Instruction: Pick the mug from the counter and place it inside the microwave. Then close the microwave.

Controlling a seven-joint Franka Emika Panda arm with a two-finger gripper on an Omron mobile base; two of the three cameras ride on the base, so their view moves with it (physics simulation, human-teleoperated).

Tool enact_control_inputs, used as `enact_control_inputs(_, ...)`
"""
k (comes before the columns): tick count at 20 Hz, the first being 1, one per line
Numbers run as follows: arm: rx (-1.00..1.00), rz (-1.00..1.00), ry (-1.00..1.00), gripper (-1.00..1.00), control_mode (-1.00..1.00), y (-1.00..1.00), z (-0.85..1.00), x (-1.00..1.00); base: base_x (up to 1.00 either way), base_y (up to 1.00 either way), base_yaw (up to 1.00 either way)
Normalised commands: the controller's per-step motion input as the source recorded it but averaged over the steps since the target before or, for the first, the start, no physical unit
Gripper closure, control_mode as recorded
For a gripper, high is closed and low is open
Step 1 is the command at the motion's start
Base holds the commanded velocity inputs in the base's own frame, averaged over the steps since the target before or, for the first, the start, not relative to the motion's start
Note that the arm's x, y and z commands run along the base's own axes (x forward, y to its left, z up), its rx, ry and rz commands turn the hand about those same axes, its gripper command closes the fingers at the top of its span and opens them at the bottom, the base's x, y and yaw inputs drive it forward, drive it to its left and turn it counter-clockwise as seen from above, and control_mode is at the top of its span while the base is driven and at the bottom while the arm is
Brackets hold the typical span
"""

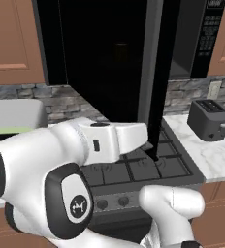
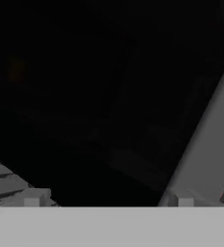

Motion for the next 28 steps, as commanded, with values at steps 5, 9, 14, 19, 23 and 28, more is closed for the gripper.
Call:
enact_control_inputs(5, 0.04, 0.07, 0.01, -1.0, -1.0, -0.81, 0.15, 0.12, 0.0, 0.0, 0.0)
enact_control_inputs(9, 0.0, 0.1, 0.0, -1.0, -1.0, -0.84, 0.07, 0.5, 0.0, 0.0, 0.0)
enact_control_inputs(14, 0.0, 0.1, 0.0, -1.0, -1.0, -0.85, 0.05, 0.62, 0.0, 0.0, 0.0)
enact_control_inputs(19, 0.0, 0.08, 0.0, -1.0, -1.0, -0.72, 0.12, 0.55, 0.0, 0.0, 0.0)
enact_control_inputs(23, 0.0, 0.06, 0.0, -1.0, -1.0, -0.62, 0.12, 0.52, 0.0, 0.0, 0.0)
enact_control_inputs(28, 0.0, 0.03, 0.0, -1.0, -1.0, -0.43, 0.29, 0.51, 0.0, 0.0, 0.0)
